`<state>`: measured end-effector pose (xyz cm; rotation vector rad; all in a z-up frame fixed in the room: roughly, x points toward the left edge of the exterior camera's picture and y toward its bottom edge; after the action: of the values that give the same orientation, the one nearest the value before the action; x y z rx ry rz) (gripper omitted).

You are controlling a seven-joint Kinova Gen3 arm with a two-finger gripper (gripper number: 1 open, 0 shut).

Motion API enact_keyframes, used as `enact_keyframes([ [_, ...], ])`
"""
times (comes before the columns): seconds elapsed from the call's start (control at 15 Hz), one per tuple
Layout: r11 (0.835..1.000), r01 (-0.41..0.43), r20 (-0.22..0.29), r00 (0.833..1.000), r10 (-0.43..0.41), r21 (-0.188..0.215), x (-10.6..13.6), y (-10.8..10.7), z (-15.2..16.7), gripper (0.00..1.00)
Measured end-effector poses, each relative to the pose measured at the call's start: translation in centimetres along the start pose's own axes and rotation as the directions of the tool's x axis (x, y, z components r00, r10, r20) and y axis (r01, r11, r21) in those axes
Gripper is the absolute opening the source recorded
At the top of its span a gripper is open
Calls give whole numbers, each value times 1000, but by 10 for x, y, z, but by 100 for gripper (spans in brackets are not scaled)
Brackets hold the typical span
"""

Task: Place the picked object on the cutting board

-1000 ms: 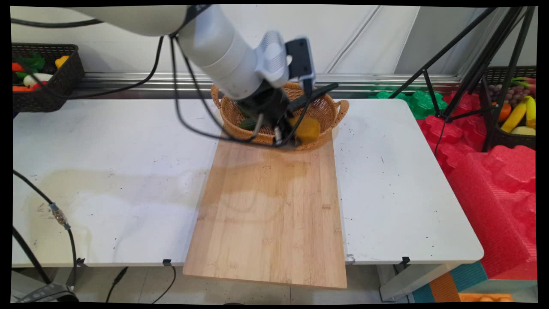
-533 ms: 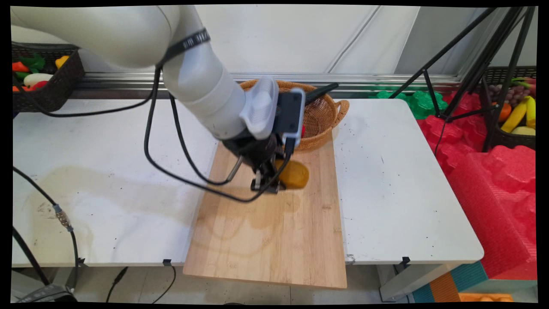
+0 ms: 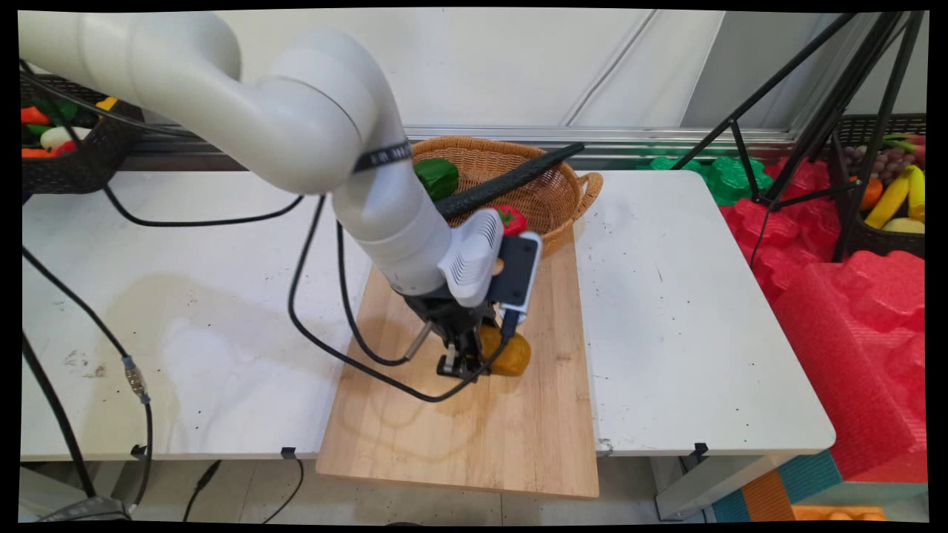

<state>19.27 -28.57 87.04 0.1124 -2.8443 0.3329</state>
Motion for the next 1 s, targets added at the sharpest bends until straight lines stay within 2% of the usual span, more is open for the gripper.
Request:
enact_keyframes([
  [0.4,998,-44,-9,999,44,-47,2,-8,42,0],
  [0.73,995,-74,-26,997,73,-71,-4,-14,59,0],
  [0.93,991,-103,-33,994,100,-84,0,-11,72,0],
  [1.0,990,-111,-37,993,108,-84,2,-10,74,100],
])
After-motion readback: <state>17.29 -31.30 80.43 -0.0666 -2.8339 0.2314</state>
